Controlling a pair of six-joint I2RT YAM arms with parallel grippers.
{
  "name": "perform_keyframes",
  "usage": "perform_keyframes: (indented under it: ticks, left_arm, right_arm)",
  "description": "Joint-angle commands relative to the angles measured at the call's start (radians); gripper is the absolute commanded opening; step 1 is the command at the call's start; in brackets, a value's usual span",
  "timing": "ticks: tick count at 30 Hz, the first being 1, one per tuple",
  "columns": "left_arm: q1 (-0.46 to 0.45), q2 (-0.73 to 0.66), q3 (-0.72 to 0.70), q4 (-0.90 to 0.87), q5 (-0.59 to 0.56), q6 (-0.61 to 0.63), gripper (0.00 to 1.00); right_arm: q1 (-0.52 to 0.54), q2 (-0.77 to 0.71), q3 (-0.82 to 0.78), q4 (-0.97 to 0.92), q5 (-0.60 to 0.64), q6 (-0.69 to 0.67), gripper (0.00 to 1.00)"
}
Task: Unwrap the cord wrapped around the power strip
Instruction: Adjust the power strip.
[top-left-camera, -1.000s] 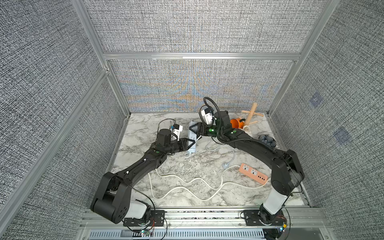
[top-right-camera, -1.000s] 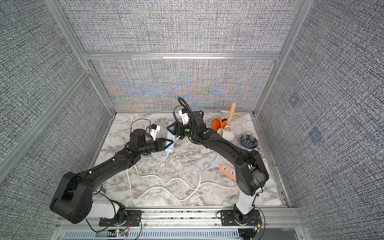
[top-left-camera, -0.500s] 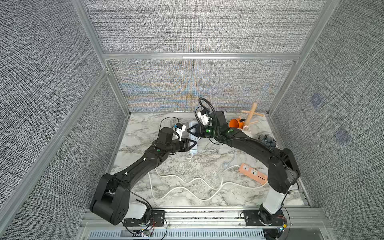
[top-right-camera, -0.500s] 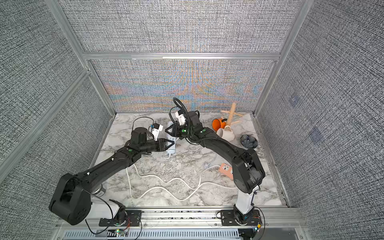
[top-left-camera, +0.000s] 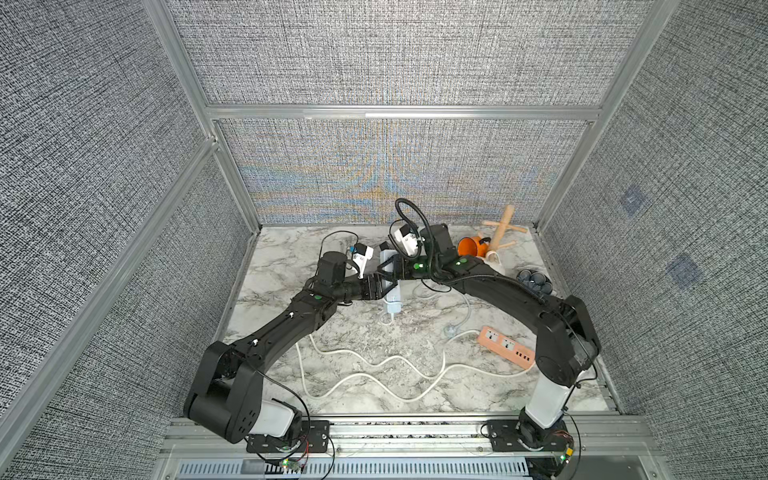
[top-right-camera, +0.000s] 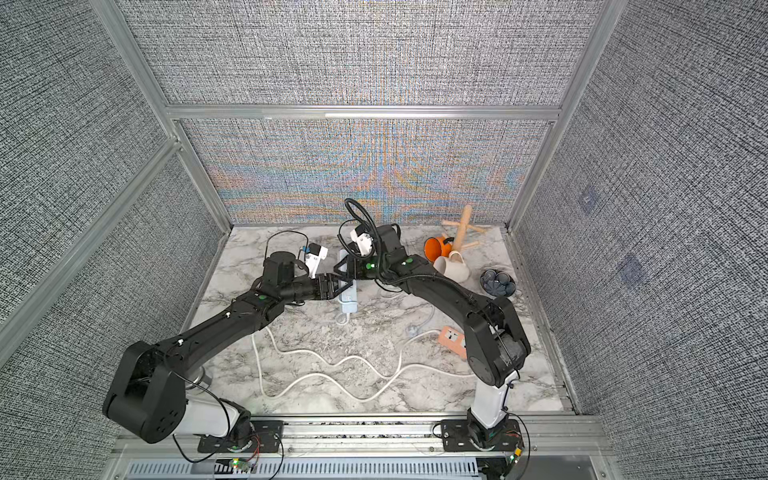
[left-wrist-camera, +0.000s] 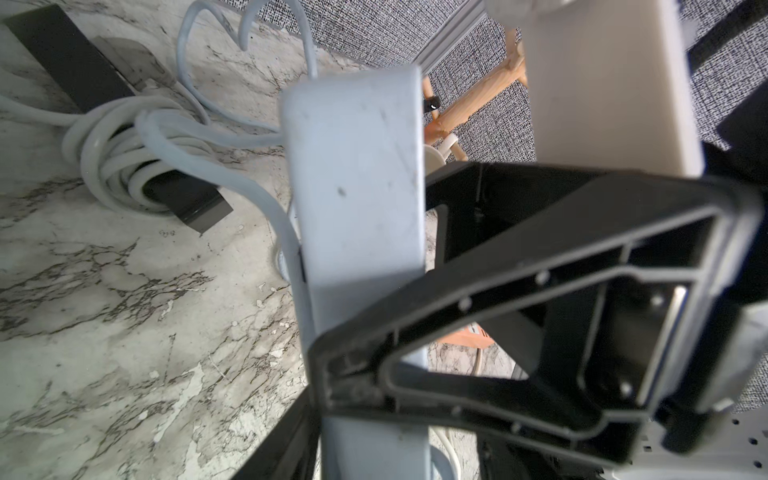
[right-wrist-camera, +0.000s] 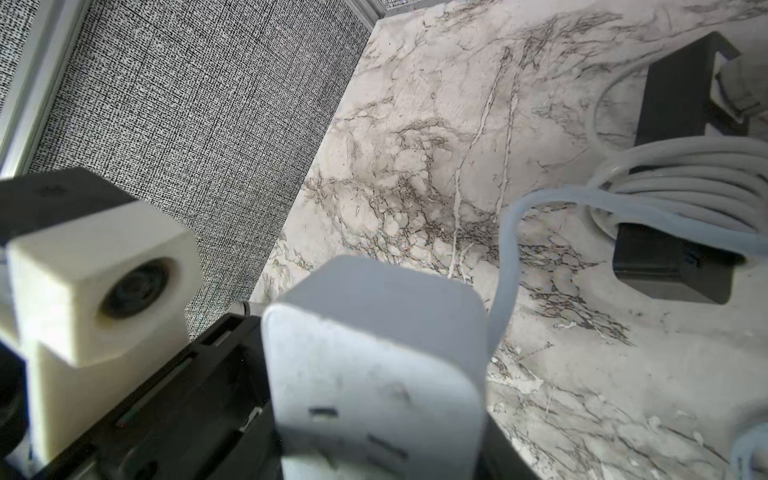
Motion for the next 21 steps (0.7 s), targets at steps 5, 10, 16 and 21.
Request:
perform_keyframes:
  ticks: [5,10,16,21]
  left_arm:
    - [0.001,0.021,0.025,-0.058,-0.012,0.077,0.45]
    - [0.000,0.027,0.033,-0.112,0.040,0.146,0.27]
    - [0.000,0.058,0.007,0.028,0.109,0.061,0.23]
    - [0.008,0.108,0.003,0.161,0.124,-0.057,0.14]
  right_arm:
    - [-0.014,-0.032,-0.018,0.058,-0.045,0.004,0.09]
    - [-0.021,-0.035,-0.004,0.030,-0.049,-0.019,0.09]
    - [-0.013,-0.018,0.018,0.022,-0.093,-0.043,0.08]
    - [-0.033,-0.037,0.011,0.034,-0.127,-0.061,0.28]
